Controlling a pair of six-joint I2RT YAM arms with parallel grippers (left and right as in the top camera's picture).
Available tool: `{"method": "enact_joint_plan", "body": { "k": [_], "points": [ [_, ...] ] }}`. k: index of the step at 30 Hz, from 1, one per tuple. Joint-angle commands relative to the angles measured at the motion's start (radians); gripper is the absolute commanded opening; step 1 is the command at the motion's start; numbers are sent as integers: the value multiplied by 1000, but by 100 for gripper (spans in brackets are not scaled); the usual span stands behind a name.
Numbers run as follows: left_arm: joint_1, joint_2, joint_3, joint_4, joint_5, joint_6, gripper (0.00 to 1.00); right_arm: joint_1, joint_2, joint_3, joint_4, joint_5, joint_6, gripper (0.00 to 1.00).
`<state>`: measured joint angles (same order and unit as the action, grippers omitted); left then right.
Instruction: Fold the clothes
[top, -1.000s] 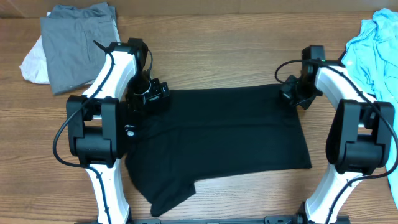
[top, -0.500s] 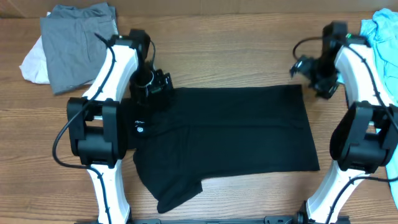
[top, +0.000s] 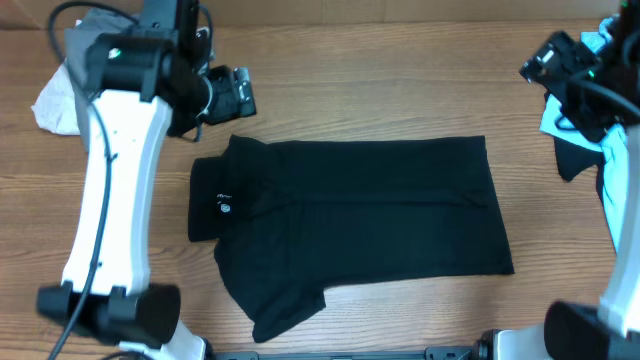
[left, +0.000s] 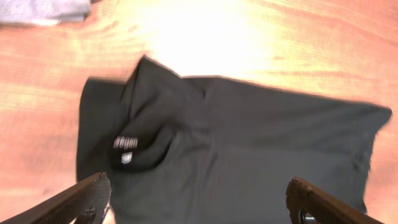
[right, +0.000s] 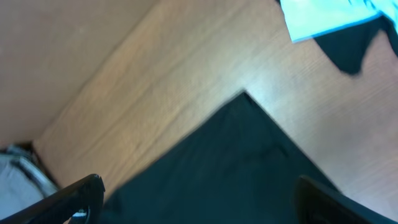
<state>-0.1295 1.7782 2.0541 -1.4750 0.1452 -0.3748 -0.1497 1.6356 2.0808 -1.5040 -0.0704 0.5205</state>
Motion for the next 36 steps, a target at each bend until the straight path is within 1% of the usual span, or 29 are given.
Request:
{"method": "enact_joint_plan", "body": {
  "k": [1,6,11,15,18,23,29,32,33,36],
  "points": [
    [-4,-55,6,-81,-6,-7,92,-2,-63,7,-85,-13,28,100],
    [-6,-91,6,-209,5,-23,92,-2,-128,7,-156,-14,55,100],
    [-47,-137,-4,-215,17,-5,93,-2,-214,-17,-190,-60,55,100],
    [-127,-196,-13,-215,17,-3,95,-2,-299,-71,-190,-92,56,100],
    [-220,-254,-59,-215,13,1,97,-2,-359,-137,-190,-89,51,100],
    [-386,-342,-241,-215,40,0,99,-2,-438,-304,-190,-89,-20,100],
    [-559,-373,-493,-205,39,-61,100,-2,-476,-525,-128,-89,-20,100],
    [-627,-372,-629,-133,39,-117,99,-2,-474,-607,-56,-89,-13,100],
    [-654,-371,-699,-86,40,-142,97,-2,-472,-645,-17,-89,9,100],
    [-685,-359,-812,-50,40,-180,97,-3,-463,-695,34,-89,31,100]
  ]
}}
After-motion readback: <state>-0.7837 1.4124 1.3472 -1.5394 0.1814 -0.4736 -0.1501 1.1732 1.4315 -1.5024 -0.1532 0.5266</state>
